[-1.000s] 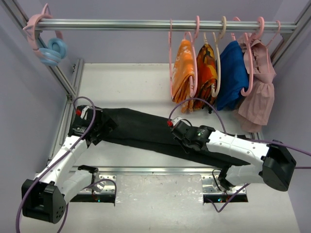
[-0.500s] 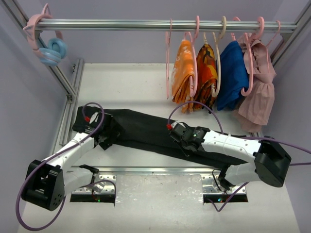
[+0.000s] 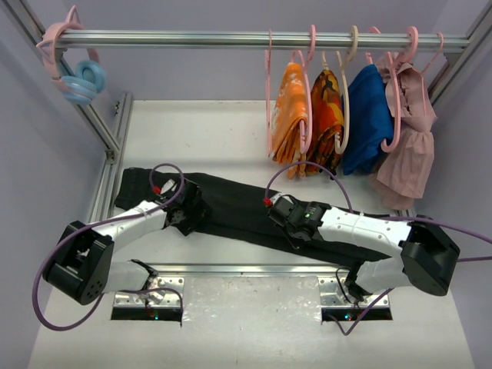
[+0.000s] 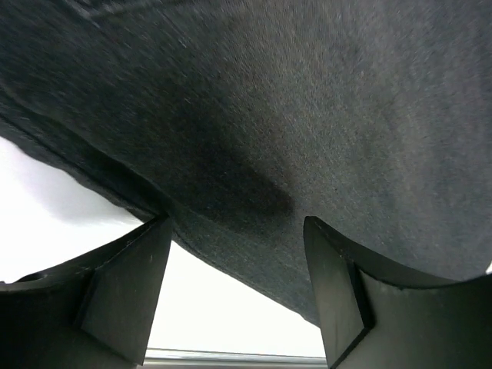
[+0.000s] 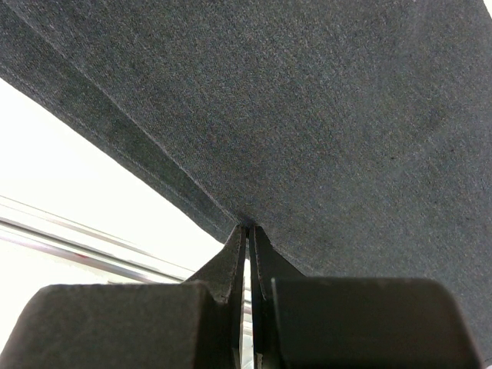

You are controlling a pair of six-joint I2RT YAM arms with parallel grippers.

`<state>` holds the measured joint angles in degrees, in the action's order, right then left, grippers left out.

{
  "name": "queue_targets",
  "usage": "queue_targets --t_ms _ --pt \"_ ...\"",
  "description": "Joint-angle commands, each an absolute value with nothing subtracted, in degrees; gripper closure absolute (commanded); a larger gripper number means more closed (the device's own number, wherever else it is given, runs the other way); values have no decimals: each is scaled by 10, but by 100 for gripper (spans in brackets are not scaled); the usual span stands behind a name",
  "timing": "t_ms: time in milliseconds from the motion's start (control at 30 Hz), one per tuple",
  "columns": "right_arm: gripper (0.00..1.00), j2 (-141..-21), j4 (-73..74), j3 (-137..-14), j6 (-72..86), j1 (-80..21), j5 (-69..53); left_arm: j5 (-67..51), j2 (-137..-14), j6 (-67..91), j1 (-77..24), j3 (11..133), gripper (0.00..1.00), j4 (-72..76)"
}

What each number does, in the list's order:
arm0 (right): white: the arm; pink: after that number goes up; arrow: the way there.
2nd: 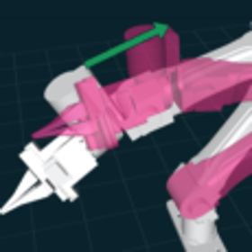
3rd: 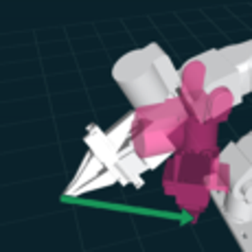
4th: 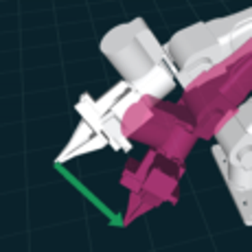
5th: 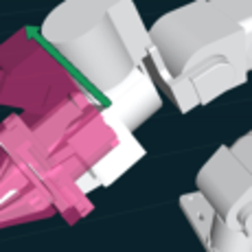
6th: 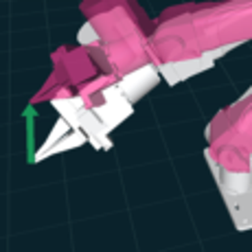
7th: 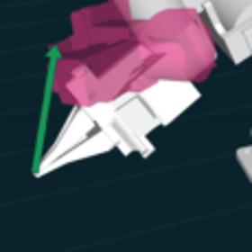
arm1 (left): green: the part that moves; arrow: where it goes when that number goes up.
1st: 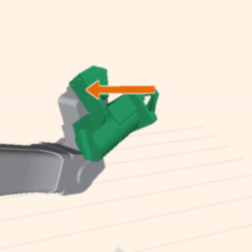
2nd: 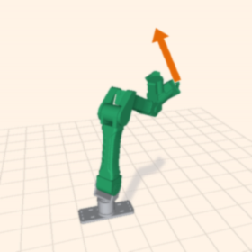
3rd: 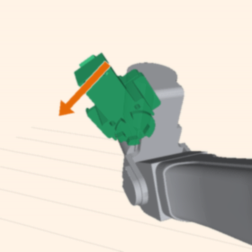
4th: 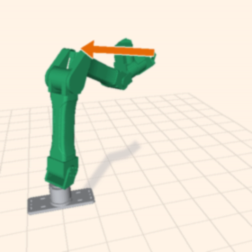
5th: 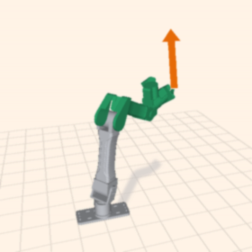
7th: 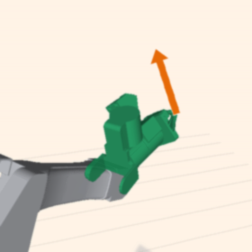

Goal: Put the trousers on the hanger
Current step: Fold the trousers at the center of the board.

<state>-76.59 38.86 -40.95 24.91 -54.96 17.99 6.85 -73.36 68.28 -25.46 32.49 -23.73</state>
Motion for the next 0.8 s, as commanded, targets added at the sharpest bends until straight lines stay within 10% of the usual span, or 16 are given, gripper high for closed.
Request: queue_targets --t_ms 0,367,500,767 --pt "100 -748 386 -405 261 -555 179 83 -746 703 -263 357 38 -212" --pt "100 -733 388 -401 264 -560 178 110 -771 707 -263 365 69 -223" --pt "100 -729 389 -401 264 -560 179 103 -773 699 -263 366 97 -221" --pt "100 -704 407 -400 268 -562 196 158 -708 664 -264 408 100 -282"
